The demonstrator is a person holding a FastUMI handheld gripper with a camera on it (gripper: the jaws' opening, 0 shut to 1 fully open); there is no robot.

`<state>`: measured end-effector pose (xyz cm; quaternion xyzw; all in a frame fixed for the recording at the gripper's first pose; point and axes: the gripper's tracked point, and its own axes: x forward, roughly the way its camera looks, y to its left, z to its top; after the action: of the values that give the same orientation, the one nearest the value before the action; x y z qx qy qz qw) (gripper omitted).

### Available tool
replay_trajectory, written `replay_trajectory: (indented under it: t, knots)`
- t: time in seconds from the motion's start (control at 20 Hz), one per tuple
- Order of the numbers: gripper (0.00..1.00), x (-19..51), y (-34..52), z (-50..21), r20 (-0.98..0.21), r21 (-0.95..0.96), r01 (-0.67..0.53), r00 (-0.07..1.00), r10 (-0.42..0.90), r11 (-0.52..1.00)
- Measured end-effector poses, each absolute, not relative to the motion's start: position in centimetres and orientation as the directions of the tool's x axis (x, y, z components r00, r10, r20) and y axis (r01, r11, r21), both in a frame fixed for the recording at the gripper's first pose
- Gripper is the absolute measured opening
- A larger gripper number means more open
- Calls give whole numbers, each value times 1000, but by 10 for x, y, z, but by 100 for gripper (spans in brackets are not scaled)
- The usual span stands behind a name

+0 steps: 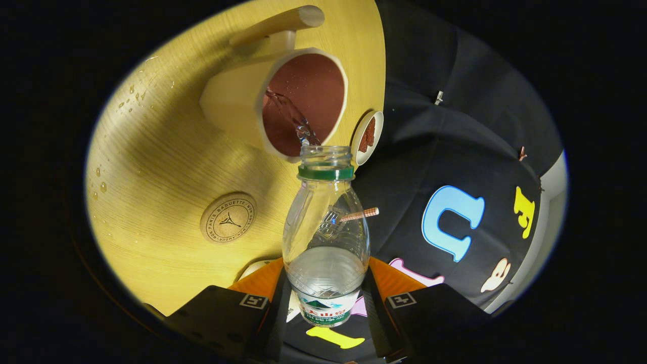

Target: Take the bottle from table, then pour the juice into the cup, finally place the bottle on the coaster

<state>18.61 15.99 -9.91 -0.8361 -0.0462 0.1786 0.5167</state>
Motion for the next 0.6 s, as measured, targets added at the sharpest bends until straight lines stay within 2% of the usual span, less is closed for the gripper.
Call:
replay_trajectory:
  t: [0.6]
  knots:
    - [70, 180, 179, -89, -278, -800, -57, 918, 284, -598]
